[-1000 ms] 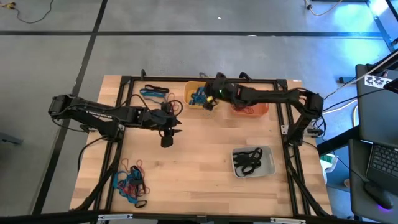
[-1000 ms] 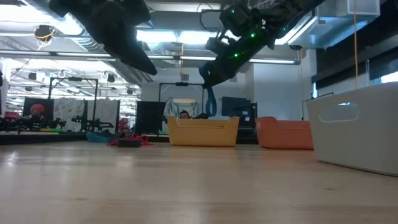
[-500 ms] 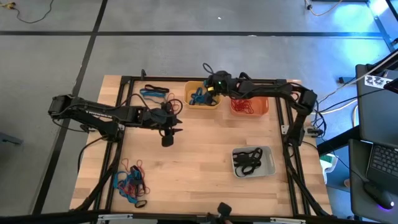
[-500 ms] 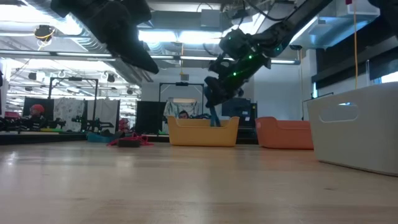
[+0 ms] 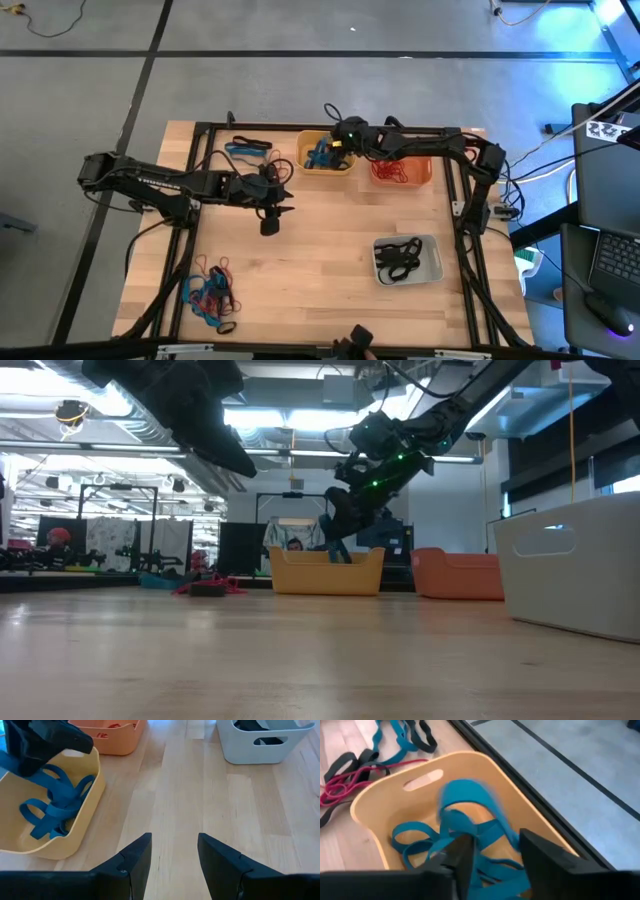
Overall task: Sort rubber bands into baskets
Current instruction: Put the blue rubber band into the yellow bin, then put the black rubber band into the white bin
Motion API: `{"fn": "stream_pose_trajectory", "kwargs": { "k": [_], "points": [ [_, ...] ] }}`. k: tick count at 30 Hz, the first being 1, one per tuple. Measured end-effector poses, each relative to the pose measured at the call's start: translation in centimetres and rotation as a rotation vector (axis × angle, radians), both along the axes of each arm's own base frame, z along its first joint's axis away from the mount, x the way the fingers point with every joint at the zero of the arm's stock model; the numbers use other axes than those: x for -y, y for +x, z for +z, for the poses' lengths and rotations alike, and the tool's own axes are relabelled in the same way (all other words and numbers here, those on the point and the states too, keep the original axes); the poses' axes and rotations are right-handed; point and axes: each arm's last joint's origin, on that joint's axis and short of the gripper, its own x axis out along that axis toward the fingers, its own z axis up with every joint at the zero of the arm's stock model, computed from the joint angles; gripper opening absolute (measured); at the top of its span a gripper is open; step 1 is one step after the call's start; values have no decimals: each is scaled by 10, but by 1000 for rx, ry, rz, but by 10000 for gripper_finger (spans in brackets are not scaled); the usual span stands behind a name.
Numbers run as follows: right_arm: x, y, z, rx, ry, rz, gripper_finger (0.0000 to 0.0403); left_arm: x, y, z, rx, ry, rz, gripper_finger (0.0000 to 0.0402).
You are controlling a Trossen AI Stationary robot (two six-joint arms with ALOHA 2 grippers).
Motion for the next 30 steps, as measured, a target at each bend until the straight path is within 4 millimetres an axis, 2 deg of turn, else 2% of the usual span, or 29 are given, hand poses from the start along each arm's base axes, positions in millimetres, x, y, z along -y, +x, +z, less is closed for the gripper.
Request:
{"fn": "stream_pose_trajectory", "kwargs": {
  "k": [3,6,14,21,25,30],
  "points": [
    [0,0,-1,-10,2,2,199,0,0,0,-1,1,0,159],
    [-1,-2,8,10,-10,4,216,0,0,0,-1,0,0,159],
    [-10,-17,49,79,-27,34,217,0,0,0,-5,0,0,159],
    [-17,-29,68,80,-22,44,216,0,0,0,-4,-1,0,159],
    [-32,-32,77,56,-29,88,216,0,0,0,-5,-1,1,159],
    [-62,-29,81,21,-14,173,216,0,-1,-2,-21,-6,7,159]
  ]
}}
